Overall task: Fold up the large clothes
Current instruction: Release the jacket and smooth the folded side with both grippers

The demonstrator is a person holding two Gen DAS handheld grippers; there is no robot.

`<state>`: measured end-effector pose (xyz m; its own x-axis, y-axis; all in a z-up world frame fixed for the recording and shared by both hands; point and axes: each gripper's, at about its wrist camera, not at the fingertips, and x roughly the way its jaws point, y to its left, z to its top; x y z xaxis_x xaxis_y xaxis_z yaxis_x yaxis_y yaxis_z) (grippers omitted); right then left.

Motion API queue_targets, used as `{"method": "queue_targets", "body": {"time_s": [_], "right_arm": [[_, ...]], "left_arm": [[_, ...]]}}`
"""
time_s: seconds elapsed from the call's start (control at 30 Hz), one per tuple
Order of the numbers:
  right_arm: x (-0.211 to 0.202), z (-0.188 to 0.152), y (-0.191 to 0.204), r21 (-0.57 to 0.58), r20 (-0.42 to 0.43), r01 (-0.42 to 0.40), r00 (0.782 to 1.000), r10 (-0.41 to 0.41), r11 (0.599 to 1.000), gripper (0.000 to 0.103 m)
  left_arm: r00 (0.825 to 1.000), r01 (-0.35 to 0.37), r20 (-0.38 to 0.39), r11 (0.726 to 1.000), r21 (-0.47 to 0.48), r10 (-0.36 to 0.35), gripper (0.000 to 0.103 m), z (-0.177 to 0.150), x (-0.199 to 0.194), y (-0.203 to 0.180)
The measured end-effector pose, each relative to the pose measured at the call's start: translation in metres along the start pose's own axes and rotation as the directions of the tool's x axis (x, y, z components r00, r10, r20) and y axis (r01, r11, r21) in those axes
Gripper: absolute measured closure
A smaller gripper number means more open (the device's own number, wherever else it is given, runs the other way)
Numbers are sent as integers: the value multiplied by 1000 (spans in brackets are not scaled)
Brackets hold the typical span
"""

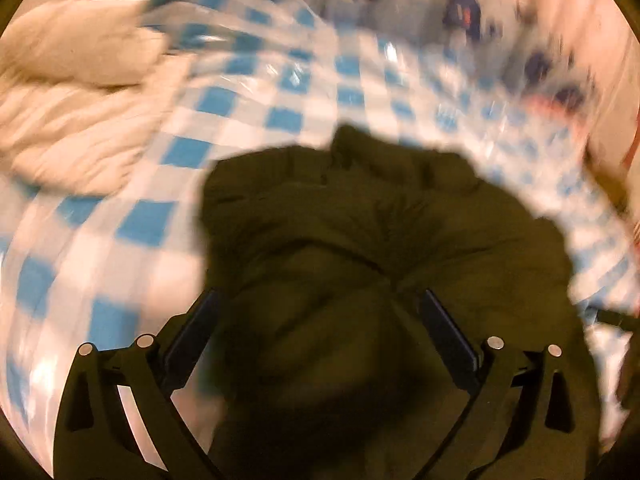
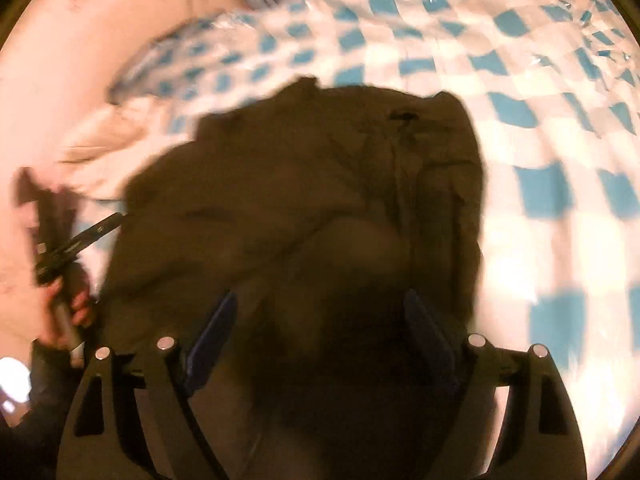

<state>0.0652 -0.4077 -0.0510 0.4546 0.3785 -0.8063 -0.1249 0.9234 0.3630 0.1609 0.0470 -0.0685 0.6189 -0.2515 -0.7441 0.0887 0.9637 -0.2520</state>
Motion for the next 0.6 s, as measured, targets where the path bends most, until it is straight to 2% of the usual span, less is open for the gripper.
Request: {"method": "queue_targets", "body": {"time_s": [0.1, 0.23, 0.33, 0.4, 0.5, 0.6], "right_arm": [[-62, -52, -7, 20, -43, -81, 996, 82, 996, 10], [-126, -136, -27, 106, -76, -172, 981, 181, 979, 10], [-140, -185, -37, 157, -129, -152, 976, 173, 976, 10], [-144, -205, -39, 193, -158, -186, 963, 218, 963, 10], [-137, -220, -31, 200, -199, -168, 958, 208, 965, 10], [-130, -232, -24, 211, -264, -129, 947, 184, 969, 10]], "left_arm": [[997, 78, 25, 994, -78, -76, 8, -35, -62, 34], [994, 87, -51, 989, -122, -94, 8, -107, -112, 77], [992, 85, -79, 979, -183, -101, 8, -153, -138, 103], [989, 92, -93, 965, -247, -118, 8, -185, -152, 120], [981, 119, -111, 940, -319, -161, 8, -222, -166, 135], [973, 123, -147, 935, -334, -180, 8, -247, -171, 135]]}}
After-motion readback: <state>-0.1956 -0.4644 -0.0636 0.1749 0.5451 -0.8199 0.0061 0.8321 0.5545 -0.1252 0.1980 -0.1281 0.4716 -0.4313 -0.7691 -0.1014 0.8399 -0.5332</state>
